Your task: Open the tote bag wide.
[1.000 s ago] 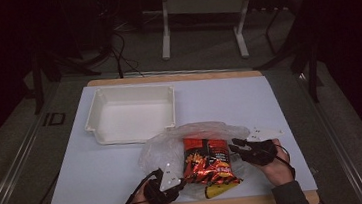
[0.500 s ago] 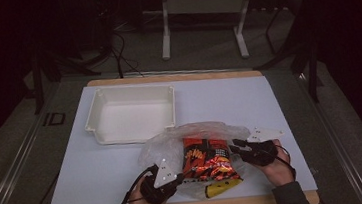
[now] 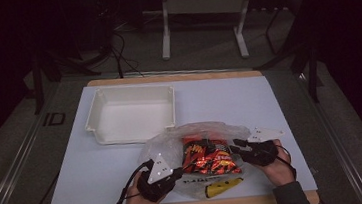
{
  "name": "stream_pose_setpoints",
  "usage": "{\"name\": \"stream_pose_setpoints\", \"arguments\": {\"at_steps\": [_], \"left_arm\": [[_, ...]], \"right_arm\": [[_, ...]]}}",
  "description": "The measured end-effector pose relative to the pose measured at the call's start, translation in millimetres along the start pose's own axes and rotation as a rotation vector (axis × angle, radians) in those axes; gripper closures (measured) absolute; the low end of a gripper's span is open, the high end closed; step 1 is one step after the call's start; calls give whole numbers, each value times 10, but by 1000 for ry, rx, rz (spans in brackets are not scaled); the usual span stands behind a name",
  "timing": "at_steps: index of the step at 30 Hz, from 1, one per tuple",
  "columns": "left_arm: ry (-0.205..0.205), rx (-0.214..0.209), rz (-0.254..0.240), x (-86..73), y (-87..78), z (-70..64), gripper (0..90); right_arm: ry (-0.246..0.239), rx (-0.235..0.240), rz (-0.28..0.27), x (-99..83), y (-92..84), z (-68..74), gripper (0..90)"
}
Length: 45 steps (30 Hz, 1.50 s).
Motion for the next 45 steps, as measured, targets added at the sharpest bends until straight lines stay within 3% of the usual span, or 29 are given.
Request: {"name": "stream_pose_setpoints", "arguments": {"at_steps": [25,36,42,44,45], "left_arm": [[-21,14,-94,422,-71,112,887],[-48,5,-137,571,-113,167,887],[-32,-1,-139,592,-101,185,867],[-3,16,-143,586,-98,197,827],[9,14,-147,585,-97,193,765]], "right_arm": [[-15,-10,4,-49,-40,-11,562],[-60,36,-10,-2,-59,108,541],[-76,38,-22,68,-36,141,540],[-74,37,-26,84,-36,145,542],[-77,36,-26,91,-37,142,542]]}}
Point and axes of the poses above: each handheld gripper's, and its own axes: y roughly forward along the jaws, x roughly out of its top, z roughly to its left, the point moved 9 cm from there along y, roughly forward along the jaws, and after that the axes turned 5 degrees about -y, right-handed, at the moved point
